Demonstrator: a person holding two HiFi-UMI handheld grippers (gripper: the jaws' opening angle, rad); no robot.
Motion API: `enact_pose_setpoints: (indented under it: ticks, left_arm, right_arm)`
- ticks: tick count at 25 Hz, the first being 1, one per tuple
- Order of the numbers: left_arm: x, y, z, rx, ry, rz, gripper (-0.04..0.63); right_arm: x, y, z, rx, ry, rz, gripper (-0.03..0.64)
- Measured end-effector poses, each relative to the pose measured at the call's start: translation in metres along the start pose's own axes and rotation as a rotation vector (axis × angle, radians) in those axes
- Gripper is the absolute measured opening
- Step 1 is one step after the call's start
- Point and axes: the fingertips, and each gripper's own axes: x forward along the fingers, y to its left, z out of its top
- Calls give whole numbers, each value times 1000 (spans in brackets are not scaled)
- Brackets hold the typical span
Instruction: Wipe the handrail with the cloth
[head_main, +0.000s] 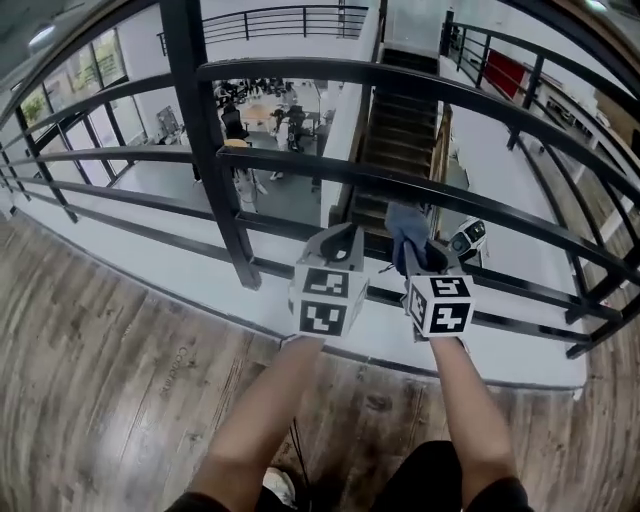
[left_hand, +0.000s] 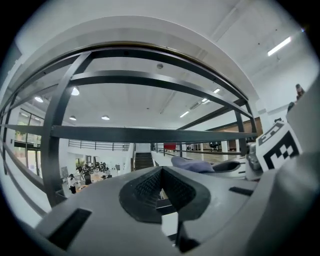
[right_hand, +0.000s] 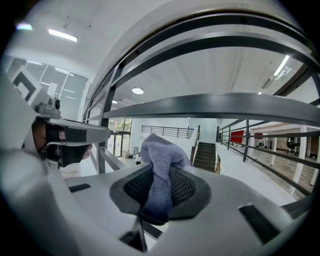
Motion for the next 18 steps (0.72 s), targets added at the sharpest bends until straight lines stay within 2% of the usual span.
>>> enact_pose_setpoints:
  ticks: [4, 8, 10, 13, 18]
  left_arm:
    - [-25, 75, -12, 65, 1, 71, 2]
    - [-41, 144, -33, 11, 26, 94, 2]
    - [-49, 173, -43, -15, 22, 106, 2]
    - [-66, 219, -54, -46, 22, 162, 2]
    - [-79, 256, -70, -16, 22, 216, 2]
  right_arm:
    - [49, 78, 8, 38, -11, 68, 77]
    - [94, 145, 15, 75, -15, 126, 77]
    - [112, 172, 12, 55, 28, 141, 77]
    - [133, 213, 28, 34, 28, 174, 77]
    - [166, 269, 41, 42, 63, 216, 77]
